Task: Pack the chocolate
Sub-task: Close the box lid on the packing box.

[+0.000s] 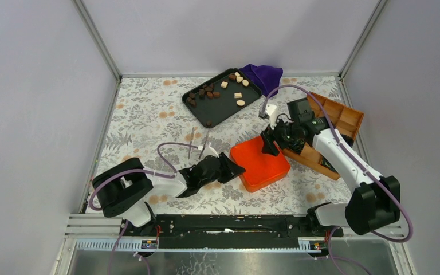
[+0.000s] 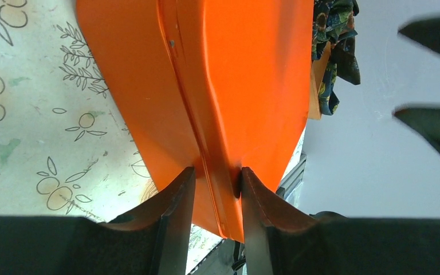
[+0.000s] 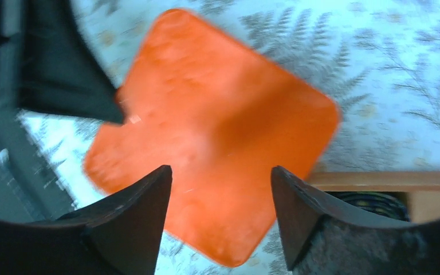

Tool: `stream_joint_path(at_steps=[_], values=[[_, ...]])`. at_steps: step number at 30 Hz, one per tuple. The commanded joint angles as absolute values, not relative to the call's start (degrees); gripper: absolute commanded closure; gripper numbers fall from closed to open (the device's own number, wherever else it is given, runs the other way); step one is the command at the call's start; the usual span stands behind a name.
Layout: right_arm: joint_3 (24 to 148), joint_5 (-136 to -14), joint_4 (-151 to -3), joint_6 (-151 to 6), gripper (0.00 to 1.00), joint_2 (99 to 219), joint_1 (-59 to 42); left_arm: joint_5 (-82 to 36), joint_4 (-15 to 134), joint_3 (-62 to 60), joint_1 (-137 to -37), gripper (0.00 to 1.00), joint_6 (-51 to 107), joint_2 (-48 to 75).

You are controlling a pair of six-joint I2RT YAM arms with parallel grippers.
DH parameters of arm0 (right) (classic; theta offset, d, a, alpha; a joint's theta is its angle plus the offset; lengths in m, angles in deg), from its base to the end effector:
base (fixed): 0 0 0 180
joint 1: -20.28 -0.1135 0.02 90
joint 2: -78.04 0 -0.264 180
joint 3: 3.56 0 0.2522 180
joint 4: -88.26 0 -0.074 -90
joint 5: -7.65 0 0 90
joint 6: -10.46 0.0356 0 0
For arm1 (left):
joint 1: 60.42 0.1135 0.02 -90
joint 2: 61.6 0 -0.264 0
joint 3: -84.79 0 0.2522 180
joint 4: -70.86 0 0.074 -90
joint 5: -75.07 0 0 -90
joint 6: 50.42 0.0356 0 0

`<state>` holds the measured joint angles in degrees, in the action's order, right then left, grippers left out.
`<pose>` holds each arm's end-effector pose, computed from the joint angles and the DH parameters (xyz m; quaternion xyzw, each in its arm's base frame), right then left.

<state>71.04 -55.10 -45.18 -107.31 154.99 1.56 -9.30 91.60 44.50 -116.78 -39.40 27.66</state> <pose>0.2617 0.1059 0.2807 -0.4351 0.8035 0.1930 0.3574 0.1572 -0.2300 0.1355 -0.1928 0.8356 -0.4582 0.2338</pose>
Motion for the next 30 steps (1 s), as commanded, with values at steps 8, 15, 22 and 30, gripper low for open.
stream_joint_path(at_steps=[8,15,22,30], values=[[58.45,-47.87,-37.91,-128.86,0.85,152.39,-15.26,-12.00,82.54,43.82,-116.02,0.77,-34.47,33.43],[58.47,-57.61,-37.73,-127.62,0.91,166.05,-19.63,-12.77,83.91,44.26,-115.98,0.82,-34.33,33.52],[65.73,-51.91,-33.43,-126.14,0.80,155.81,-17.24,-13.77,83.31,42.36,-115.90,0.82,-32.82,33.54],[72.86,-56.75,-37.06,-119.05,0.68,153.36,-1.39,-15.33,80.04,38.10,-114.86,0.72,-29.78,33.60]])
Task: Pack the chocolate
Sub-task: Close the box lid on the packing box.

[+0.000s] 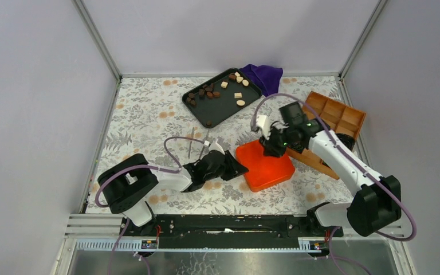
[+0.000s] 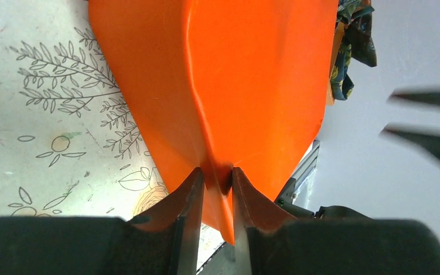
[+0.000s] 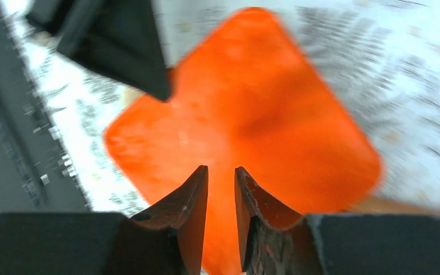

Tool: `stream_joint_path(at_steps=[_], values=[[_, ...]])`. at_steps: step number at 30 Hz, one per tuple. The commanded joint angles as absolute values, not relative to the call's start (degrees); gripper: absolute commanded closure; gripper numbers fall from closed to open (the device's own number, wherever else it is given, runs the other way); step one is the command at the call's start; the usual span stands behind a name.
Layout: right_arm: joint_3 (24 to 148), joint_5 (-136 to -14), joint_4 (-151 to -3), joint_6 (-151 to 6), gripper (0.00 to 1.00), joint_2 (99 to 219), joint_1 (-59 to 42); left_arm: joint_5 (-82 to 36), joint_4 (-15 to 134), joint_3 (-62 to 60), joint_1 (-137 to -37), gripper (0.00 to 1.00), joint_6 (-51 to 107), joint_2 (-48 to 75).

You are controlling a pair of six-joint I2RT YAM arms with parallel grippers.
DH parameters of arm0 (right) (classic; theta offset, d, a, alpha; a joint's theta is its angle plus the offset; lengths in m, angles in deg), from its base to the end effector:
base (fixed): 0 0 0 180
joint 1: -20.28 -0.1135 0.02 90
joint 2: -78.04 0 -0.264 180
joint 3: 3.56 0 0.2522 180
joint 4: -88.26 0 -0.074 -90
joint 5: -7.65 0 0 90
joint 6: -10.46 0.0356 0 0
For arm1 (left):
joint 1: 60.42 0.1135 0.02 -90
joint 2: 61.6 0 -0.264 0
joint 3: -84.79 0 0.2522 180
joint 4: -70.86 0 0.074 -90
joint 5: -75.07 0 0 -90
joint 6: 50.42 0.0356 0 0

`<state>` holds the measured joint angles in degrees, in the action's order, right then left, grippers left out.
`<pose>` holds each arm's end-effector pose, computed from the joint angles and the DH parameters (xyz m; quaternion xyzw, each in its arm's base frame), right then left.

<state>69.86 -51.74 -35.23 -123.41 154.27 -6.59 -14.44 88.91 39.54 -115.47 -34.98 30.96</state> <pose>0.2259 0.1348 0.2676 -0.5954 0.7181 0.2140 0.2900 0.1712 -0.2444 0.1383 -0.1483 0.8499 -0.4559 0.2186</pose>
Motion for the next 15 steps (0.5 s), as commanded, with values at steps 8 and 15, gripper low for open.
stream_joint_path(at_steps=[8,15], values=[[71.46,-60.12,-40.51,-115.35,0.32,161.38,8.25,-18.07,79.69,35.35,-114.23,0.59,-28.56,35.82],[74.11,-56.64,-39.12,-115.87,0.26,166.96,10.79,-18.40,79.23,34.49,-113.65,0.51,-26.86,35.25]])
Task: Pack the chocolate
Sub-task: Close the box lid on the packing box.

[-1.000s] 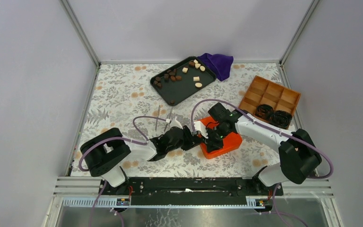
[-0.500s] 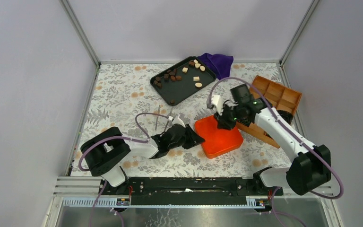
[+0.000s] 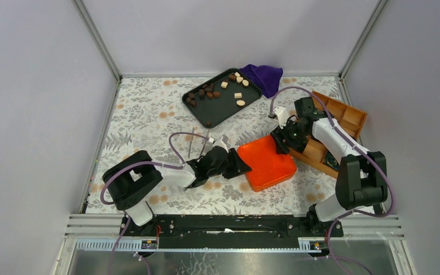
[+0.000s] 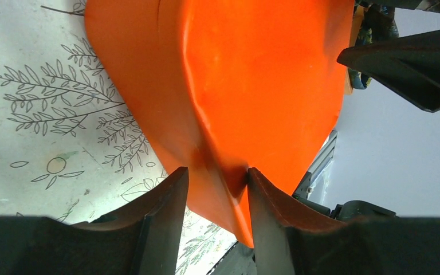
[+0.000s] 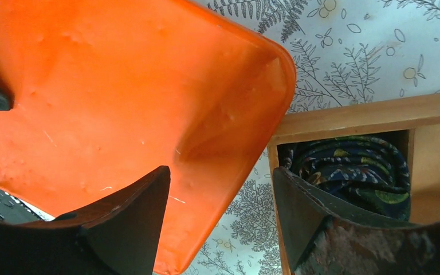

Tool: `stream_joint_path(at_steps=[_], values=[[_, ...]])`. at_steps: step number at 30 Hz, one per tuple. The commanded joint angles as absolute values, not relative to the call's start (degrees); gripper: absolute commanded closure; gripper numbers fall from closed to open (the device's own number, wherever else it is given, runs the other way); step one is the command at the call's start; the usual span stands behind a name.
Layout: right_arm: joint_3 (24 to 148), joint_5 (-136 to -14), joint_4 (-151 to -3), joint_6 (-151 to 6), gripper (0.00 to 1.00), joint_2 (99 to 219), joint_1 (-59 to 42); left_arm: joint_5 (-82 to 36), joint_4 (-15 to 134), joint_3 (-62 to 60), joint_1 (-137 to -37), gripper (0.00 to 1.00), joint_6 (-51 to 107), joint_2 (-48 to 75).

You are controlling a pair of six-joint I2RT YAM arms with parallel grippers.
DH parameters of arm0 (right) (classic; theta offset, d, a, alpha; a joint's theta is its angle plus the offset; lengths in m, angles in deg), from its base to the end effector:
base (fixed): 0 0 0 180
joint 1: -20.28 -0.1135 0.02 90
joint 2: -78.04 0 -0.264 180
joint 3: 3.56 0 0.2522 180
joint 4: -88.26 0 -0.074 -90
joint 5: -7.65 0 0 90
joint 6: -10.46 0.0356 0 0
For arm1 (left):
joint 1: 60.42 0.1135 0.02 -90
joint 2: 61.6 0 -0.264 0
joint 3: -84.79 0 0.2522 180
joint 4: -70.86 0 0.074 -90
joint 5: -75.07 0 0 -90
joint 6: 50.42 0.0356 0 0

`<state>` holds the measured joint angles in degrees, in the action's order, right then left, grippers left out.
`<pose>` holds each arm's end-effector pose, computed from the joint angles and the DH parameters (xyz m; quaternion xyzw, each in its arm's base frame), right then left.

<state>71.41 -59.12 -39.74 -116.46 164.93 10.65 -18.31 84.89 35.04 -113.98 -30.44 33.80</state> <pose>0.2928 0.0639 0.2292 -0.4188 0.8587 0.1385 0.2610 0.1851 -0.2542 0.1386 -0.1107 0.8657 -0.4418 0.2078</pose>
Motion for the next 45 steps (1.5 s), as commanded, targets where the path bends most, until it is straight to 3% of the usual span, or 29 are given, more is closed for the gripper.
stream_joint_path(at_steps=[1,11,25,38,45], values=[[75.05,-55.94,-38.48,-115.92,0.26,168.28,10.79,-18.51,79.18,34.33,-113.54,0.50,-26.63,35.18],[81.56,-51.22,-35.21,-115.49,0.27,178.83,10.79,-19.64,80.41,34.60,-112.26,0.48,-25.38,35.81],[76.56,-45.60,-37.39,-107.84,0.46,181.57,2.95,-20.16,81.63,40.40,-109.17,0.45,-23.62,30.91],[72.92,-57.38,-42.25,-108.88,0.21,163.88,3.58,-17.92,75.82,42.28,-108.50,0.46,-21.07,28.61],[72.95,-55.90,-36.29,-118.81,0.19,154.67,5.51,-18.52,75.29,41.06,-108.32,0.46,-20.63,30.88]])
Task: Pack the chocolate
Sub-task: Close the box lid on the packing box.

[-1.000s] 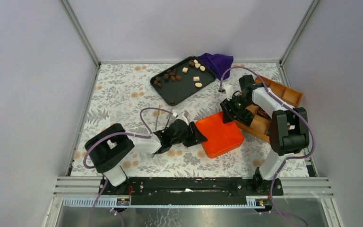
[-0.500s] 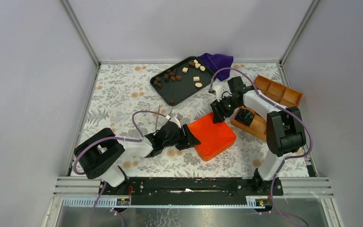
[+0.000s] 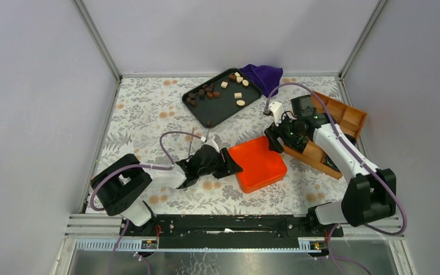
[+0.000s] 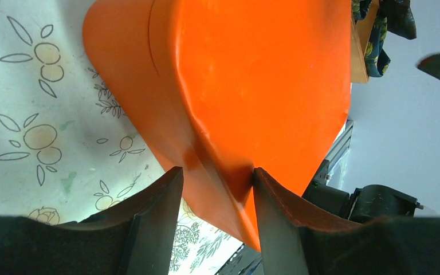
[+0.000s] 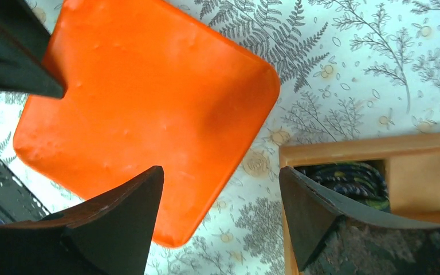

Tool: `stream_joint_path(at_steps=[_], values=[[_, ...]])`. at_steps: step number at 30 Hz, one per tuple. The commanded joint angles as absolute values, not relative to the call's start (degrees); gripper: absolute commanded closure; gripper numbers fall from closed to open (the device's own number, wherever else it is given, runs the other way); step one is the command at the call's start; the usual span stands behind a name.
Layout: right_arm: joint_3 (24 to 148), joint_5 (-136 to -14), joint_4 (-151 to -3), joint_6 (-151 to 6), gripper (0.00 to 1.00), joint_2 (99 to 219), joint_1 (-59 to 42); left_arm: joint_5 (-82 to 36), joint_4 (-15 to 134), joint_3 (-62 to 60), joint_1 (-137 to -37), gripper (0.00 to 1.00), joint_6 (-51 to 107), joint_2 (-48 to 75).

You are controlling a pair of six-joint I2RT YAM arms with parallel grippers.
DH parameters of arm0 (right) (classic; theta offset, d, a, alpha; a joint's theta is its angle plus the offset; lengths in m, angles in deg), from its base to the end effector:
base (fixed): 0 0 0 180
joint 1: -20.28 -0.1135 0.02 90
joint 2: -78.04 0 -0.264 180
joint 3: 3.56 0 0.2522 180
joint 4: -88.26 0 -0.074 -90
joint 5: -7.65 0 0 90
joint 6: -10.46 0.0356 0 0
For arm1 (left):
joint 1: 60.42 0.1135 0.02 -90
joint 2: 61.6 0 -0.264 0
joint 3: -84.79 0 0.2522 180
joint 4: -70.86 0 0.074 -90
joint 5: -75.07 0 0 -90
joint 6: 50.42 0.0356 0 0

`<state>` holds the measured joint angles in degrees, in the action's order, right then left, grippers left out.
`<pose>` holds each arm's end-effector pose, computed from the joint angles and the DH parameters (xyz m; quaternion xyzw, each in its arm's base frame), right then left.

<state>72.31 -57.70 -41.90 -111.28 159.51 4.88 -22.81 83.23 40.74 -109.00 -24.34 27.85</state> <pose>0.2777 0.0919 0.2624 -0.4311 0.8297 0.1605 0.3162 0.1857 -0.2178 0.1384 -0.0846 0.8734 -0.4292 0.2141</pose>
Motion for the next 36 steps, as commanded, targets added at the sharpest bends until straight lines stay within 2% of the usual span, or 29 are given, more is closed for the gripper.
stream_joint_path(at_steps=[1,3,5,7,9,14,16,20,25,30,36], values=[[72.51,-53.79,-33.64,-120.87,0.21,153.77,5.49,-18.60,75.29,40.90,-108.30,0.46,-20.60,30.93],[70.74,-50.90,-30.27,-124.65,0.35,152.57,5.44,-18.81,75.22,40.63,-108.32,0.46,-20.46,31.09],[68.22,-51.51,-28.70,-127.20,0.58,152.71,5.43,-18.84,74.92,40.17,-108.32,0.46,-20.21,31.23],[64.31,-55.11,-29.96,-128.71,0.68,153.89,5.43,-19.01,74.86,39.91,-108.30,0.46,-20.05,31.45],[59.84,-59.72,-33.39,-128.90,0.73,156.30,5.43,-19.30,74.85,39.61,-108.32,0.46,-19.93,31.74],[55.37,-71.58,-41.15,-126.61,0.77,165.86,5.47,-19.84,75.10,39.29,-108.32,0.47,-19.74,32.40],[56.83,-68.93,-39.18,-127.20,0.77,166.29,5.57,-20.10,75.43,39.54,-108.32,0.46,-19.67,32.32],[64.17,-60.18,-33.48,-127.82,0.72,159.62,5.56,-20.62,76.07,40.17,-108.32,0.47,-19.22,32.10],[73.56,-55.53,-37.32,-120.47,0.71,158.35,5.53,-21.87,79.22,41.35,-108.37,0.48,-19.77,32.28],[79.05,-57.79,-40.22,-114.14,0.74,170.93,3.48,-22.93,82.49,42.44,-109.11,0.49,-20.90,32.35],[78.41,-60.44,-40.64,-113.12,0.75,182.19,2.04,-23.47,83.85,42.34,-109.68,0.48,-19.69,30.22]])
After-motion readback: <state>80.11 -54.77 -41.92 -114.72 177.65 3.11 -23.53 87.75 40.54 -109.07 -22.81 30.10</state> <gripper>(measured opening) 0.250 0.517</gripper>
